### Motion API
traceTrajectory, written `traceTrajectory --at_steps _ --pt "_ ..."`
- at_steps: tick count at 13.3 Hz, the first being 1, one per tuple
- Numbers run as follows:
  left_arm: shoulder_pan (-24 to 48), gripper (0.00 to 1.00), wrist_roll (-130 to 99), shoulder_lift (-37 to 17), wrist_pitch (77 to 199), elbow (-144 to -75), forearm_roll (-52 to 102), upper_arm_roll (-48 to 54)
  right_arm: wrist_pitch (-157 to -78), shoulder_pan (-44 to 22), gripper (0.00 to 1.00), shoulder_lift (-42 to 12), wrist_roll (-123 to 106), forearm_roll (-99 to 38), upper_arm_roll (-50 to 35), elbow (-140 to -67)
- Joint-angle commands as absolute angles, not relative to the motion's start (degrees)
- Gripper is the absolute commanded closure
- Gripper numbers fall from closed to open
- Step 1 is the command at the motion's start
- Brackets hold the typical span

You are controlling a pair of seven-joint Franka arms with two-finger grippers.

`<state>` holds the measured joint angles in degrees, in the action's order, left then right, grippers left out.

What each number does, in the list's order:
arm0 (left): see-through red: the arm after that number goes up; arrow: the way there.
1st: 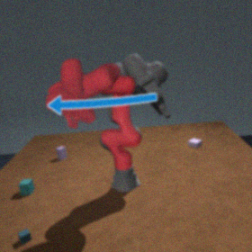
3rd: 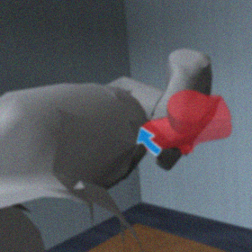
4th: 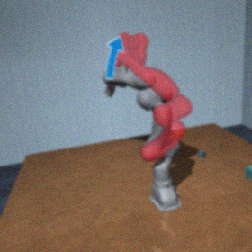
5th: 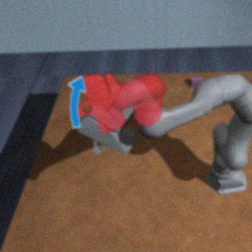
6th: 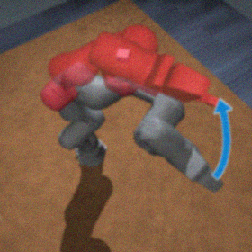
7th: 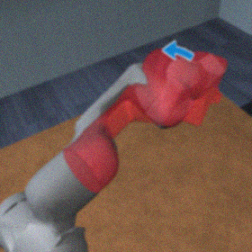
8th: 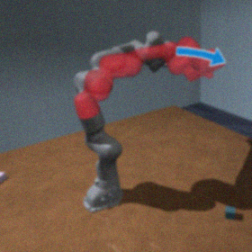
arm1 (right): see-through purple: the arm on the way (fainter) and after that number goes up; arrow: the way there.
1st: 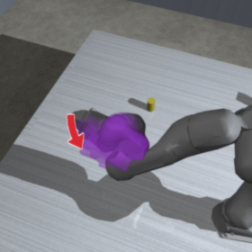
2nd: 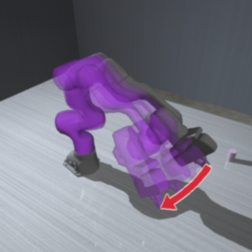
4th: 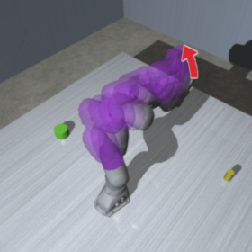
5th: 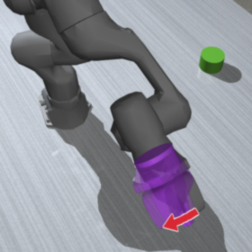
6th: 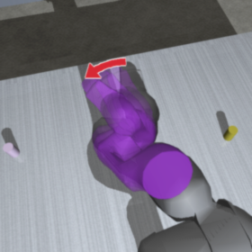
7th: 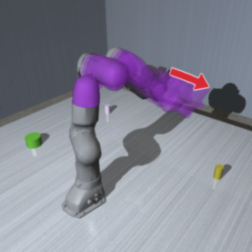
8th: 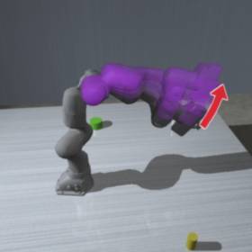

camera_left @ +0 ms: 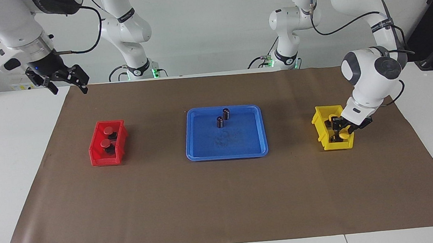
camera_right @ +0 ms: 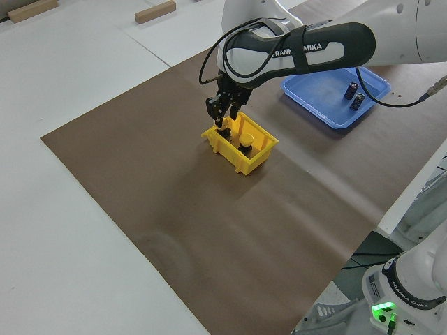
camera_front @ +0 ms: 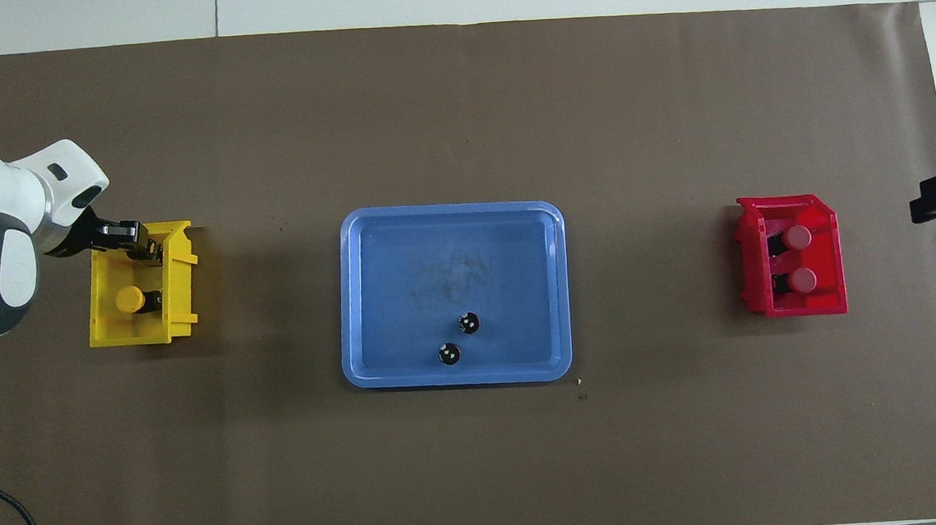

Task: Sort red and yellow buttons by color

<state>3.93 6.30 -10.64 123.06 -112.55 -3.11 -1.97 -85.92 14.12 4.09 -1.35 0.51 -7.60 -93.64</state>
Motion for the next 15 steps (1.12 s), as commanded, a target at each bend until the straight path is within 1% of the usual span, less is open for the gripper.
traceTrajectory --at_steps 1,3,4,5,6,7,8,11,14,15 --pt "3.3 0.45 6.4 -9.4 123.9 -113.6 -4.4 -1.4 -86.8 14.4 0.00 5.1 -1.9 0.3 -7.7 -94.9" --pt "3.3 0.39 6.5 -9.4 122.4 -112.2 -4.3 -1.4 -86.8 14.4 0.00 5.0 -1.9 0.3 -7.7 -94.9" --pt "3.3 0.36 6.5 -9.4 120.2 -110.5 -4.2 -1.4 -86.8 14.4 0.00 4.9 -1.9 0.3 -7.7 -94.7" --pt "3.3 0.30 6.5 -9.4 117.8 -108.3 -4.0 -1.4 -86.8 14.4 0.00 4.9 -1.9 0.3 -7.7 -94.7" --pt "3.5 0.20 6.5 -9.4 114.4 -105.3 -4.0 -1.3 -86.8 14.4 0.00 4.9 -1.8 0.3 -7.7 -94.7" --pt "3.9 0.03 6.7 -9.5 111.0 -102.2 -4.0 -1.3 -86.8 14.4 0.00 4.9 -1.8 0.3 -7.7 -94.7" --pt "4.0 0.00 6.6 -9.5 108.0 -99.1 -4.0 -1.1 -86.8 14.3 0.00 4.9 -1.6 0.3 -7.7 -94.7" --pt "4.0 0.00 6.8 -9.0 96.0 -89.2 -2.5 -0.6 -86.8 14.3 0.00 4.9 -1.6 0.2 -7.7 -94.7" --pt "4.7 0.00 6.4 -8.4 88.0 -82.6 0.0 -0.4 -86.8 14.4 0.00 4.9 -1.7 0.2 -7.7 -94.7" --pt "5.5 0.00 6.5 -8.4 85.0 -81.3 0.1 -0.6 -86.8 14.4 0.00 4.9 -1.7 0.2 -7.7 -94.7"
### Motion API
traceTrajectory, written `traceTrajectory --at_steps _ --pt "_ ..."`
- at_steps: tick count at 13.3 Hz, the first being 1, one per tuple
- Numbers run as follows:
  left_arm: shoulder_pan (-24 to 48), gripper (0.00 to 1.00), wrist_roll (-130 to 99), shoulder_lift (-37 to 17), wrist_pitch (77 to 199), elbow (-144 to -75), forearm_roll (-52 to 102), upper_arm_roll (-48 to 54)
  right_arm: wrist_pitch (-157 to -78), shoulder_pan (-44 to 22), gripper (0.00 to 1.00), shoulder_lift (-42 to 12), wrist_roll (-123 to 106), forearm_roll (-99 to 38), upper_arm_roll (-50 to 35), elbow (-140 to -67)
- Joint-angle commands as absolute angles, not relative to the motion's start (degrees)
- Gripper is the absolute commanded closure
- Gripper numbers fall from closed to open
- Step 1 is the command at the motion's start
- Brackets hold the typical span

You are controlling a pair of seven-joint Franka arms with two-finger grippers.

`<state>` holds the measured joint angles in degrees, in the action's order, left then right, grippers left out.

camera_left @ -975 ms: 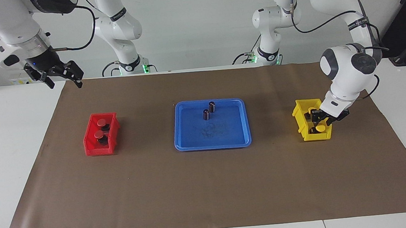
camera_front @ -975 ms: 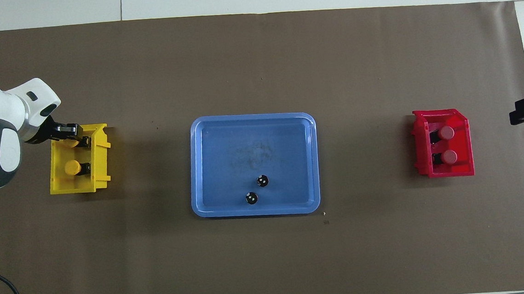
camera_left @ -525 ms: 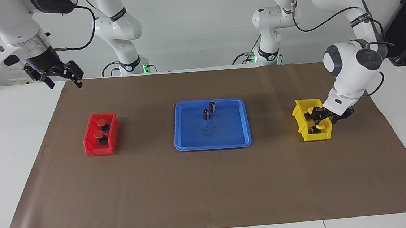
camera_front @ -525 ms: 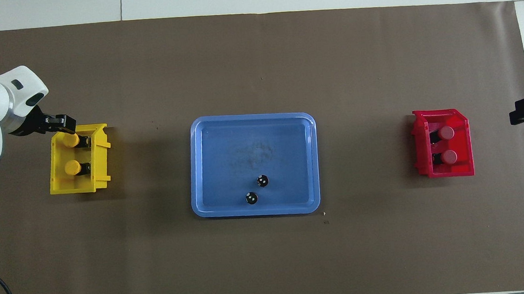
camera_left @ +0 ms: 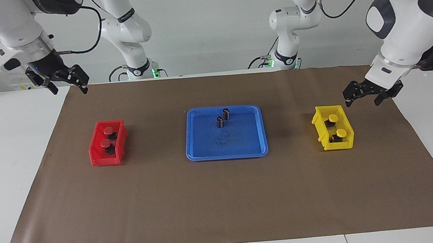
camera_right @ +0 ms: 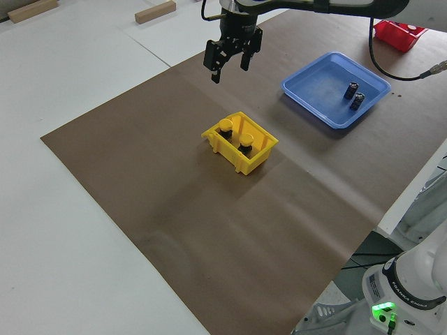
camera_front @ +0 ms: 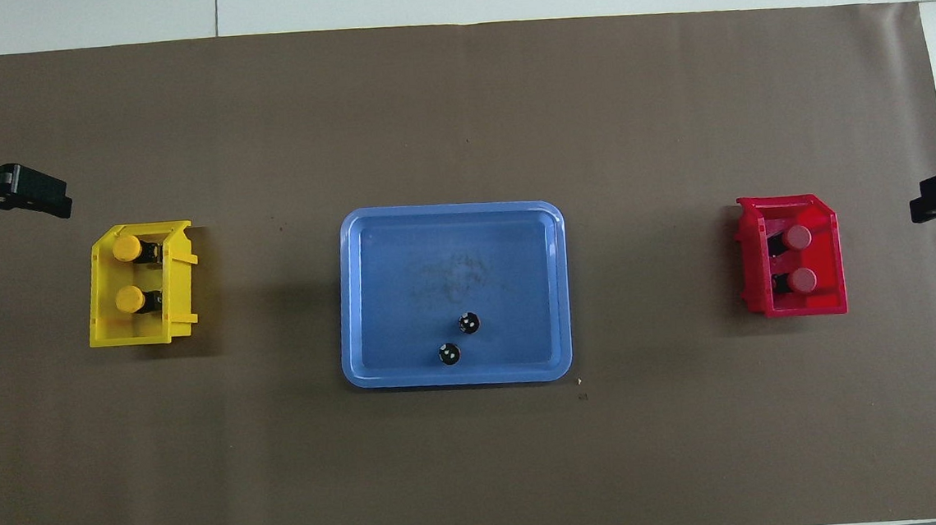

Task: Sort red and yellow buttons by color

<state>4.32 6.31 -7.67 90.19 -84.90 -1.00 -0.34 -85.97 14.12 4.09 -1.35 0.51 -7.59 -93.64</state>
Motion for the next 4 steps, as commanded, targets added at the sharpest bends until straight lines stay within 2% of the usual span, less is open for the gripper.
traceTrajectory --at_steps 1,3,4 --pt "5.9 0.00 6.5 -8.4 83.3 -80.1 0.3 -0.8 -86.8 14.4 0.00 4.9 -1.7 0.2 -7.7 -94.7" --pt "5.8 0.00 6.4 -8.6 79.9 -75.4 2.3 -0.4 -86.8 14.4 0.00 4.9 -1.7 0.2 -7.7 -94.7" --pt "5.7 0.00 6.5 -8.6 79.5 -75.3 2.5 -0.5 -86.8 14.4 0.00 4.9 -1.7 0.2 -7.7 -94.7"
